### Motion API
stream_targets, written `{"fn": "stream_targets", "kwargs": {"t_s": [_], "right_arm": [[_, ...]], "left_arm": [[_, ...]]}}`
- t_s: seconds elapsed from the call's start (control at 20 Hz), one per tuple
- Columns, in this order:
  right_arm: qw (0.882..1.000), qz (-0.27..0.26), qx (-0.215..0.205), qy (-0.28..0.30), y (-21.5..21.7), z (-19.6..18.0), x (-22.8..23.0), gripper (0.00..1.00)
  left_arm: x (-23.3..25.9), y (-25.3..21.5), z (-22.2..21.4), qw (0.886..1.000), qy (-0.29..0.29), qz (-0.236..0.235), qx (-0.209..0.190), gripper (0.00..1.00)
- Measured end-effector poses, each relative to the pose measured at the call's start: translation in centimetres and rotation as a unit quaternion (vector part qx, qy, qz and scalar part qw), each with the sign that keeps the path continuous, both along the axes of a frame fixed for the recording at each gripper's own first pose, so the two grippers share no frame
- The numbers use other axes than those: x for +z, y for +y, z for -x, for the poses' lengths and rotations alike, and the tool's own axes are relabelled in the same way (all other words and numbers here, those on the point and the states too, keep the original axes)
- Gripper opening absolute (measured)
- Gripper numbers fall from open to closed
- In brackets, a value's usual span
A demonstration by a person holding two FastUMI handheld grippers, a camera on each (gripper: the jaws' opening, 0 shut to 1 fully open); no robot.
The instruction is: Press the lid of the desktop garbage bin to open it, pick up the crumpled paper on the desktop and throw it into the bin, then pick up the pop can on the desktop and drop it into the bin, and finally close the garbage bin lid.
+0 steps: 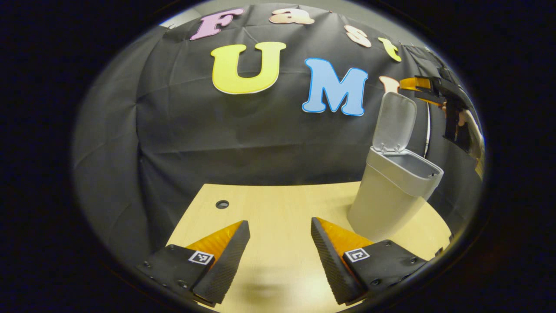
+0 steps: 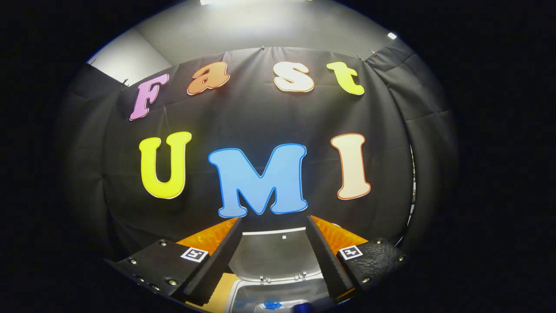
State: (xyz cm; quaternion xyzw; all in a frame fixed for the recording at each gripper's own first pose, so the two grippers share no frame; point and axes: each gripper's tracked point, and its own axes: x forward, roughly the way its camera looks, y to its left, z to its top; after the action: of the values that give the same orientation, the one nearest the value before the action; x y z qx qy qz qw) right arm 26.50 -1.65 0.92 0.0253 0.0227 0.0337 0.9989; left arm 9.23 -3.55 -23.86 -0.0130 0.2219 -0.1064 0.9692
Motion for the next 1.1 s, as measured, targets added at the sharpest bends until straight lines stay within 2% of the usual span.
{"fn": "stream_targets", "kwargs": {"t_s": [0.3, 0.5, 0.8, 1.1], "right_arm": [[1.0, 0.009, -0.001, 0.0, -0.4, -2.8, -0.9, 0.94], [1.0, 0.021, -0.002, 0.006, -0.6, -3.2, -1.6, 0.94], [1.0, 0.026, 0.002, -0.001, -0.6, -1.7, -1.7, 0.95], [1.0, 0.031, 0.005, 0.0, -1.1, 2.2, -2.7, 0.94]], "left_arm": [[-0.5, -0.1, 0.1, 1.0, 0.01, 0.009, 0.012, 0.94], [-0.8, 0.1, -0.2, 1.0, 0.011, 0.005, 0.018, 0.96], [-0.8, -0.4, -0.4, 1.0, 0.009, 0.011, 0.017, 0.94], [-0.3, -1.1, 0.4, 1.0, 0.005, 0.018, 0.012, 0.94]]}}
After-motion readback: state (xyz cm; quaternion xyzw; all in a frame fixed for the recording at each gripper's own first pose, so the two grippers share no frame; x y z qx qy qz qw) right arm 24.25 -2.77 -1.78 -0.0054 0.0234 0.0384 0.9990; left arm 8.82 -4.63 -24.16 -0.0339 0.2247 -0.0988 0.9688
